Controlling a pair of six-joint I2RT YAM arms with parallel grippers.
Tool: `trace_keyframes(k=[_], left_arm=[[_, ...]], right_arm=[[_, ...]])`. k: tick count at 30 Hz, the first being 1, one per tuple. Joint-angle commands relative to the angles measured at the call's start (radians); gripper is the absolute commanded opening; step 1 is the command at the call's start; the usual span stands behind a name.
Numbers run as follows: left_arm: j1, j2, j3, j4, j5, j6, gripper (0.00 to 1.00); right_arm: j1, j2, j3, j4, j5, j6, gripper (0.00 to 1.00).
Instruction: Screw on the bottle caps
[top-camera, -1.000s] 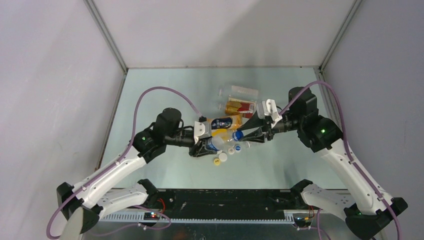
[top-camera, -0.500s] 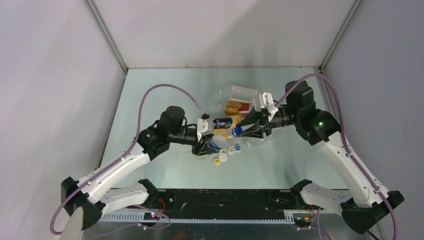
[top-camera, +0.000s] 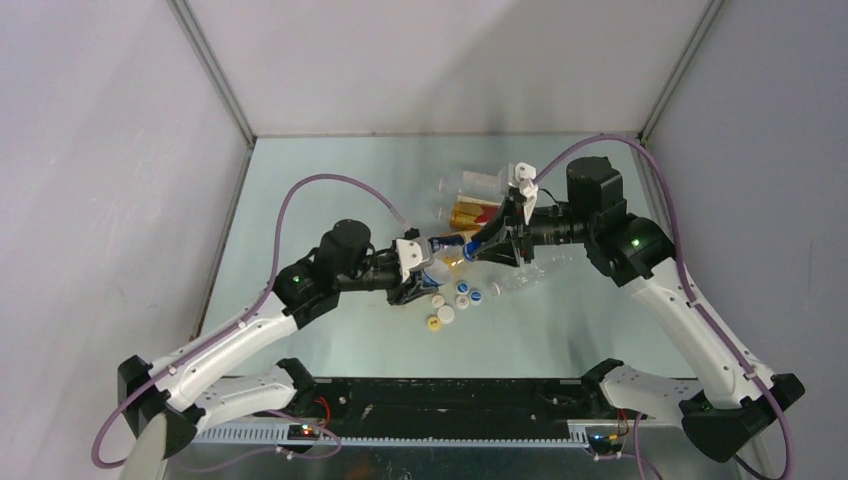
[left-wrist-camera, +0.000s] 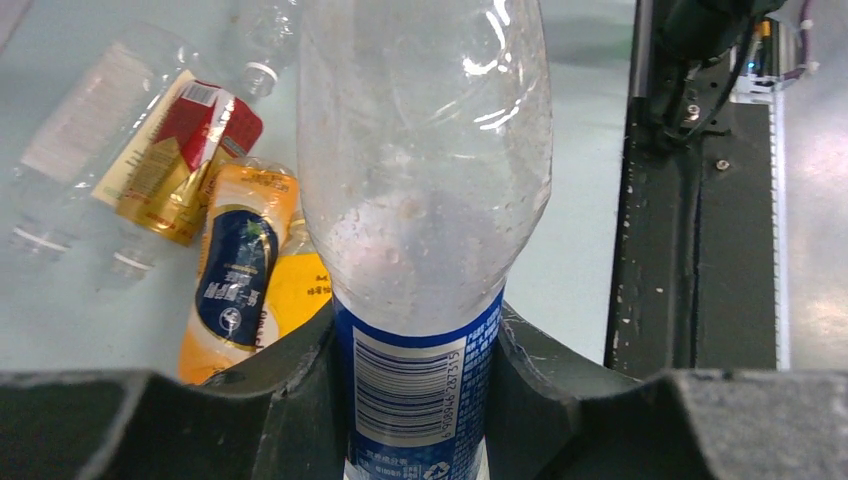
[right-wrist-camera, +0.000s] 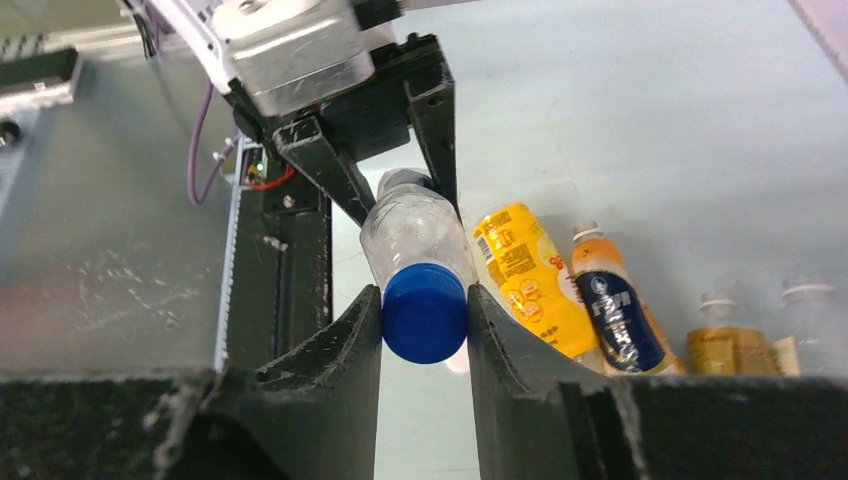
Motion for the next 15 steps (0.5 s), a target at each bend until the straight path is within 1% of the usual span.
trace_keyframes(k=[1,6,10,15], left_arm=[[-0.034,-0.058,0.02,0.373,-0.048,0.038,0.13],[-0.044,-0.084,-0.011,0.443,-0.117,0.044,0.13],[-0.054,-0.093,-0.025,0.468,-0.166,0.063,0.12],[-0.071,-0.099,-0.034,0.5,-0.232,0.077,0.09]], right_arm=[[0.054,0.057,-0.008,-0.027,0.026,0.253,0.0],[0.097,0.062,-0.008,-0.008,0.191,0.408,0.0],[0.123,0.061,-0.008,0.003,0.305,0.548,0.0],[0.164,0.059,-0.008,-0.001,0.45,0.678,0.0]])
